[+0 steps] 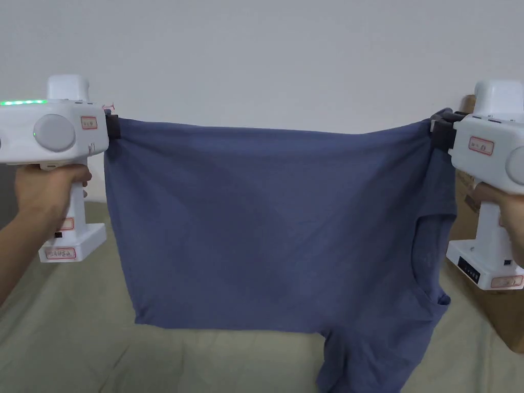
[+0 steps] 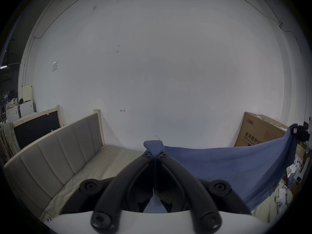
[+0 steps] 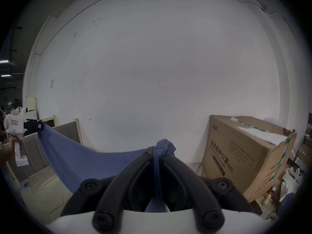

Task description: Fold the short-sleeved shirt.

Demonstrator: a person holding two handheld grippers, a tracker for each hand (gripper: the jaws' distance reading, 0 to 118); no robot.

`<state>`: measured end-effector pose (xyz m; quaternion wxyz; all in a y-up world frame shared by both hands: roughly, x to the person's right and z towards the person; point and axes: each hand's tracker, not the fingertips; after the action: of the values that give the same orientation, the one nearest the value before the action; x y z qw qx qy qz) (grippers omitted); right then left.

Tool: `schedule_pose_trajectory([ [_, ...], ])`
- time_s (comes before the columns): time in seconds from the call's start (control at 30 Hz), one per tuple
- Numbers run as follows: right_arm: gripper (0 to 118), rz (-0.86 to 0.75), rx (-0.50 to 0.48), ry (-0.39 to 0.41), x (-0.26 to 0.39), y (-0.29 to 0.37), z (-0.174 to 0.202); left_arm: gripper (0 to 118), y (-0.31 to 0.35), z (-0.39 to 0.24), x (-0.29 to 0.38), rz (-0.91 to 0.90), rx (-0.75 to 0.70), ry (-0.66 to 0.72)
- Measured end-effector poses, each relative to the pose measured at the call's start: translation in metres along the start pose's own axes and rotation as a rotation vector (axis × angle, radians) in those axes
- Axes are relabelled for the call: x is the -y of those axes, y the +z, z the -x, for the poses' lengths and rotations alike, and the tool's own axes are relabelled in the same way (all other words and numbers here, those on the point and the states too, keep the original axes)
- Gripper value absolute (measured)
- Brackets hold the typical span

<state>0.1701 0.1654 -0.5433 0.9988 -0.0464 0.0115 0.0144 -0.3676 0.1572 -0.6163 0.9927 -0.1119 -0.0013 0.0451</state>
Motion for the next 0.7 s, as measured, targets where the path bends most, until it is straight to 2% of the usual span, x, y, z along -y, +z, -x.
schedule_pose_trajectory([
  [0.17, 3, 0.127, -0.017, -0.046, 0.071, -0.014, -0.002, 1, -0.021, 0.002, 0.065, 0.108, 0.004, -0.012],
  [0.33, 3, 0.240, -0.035, -0.106, 0.145, -0.001, -0.004, 1, -0.011, 0.009, 0.139, 0.225, 0.009, -0.004],
  [0.53, 3, 0.353, -0.075, -0.163, 0.216, 0.060, 0.001, 1, 0.045, 0.022, 0.222, 0.359, 0.015, 0.004],
  [0.7, 3, 0.440, -0.103, -0.214, 0.260, 0.139, 0.009, 1, 0.111, 0.038, 0.279, 0.451, 0.011, 0.022],
])
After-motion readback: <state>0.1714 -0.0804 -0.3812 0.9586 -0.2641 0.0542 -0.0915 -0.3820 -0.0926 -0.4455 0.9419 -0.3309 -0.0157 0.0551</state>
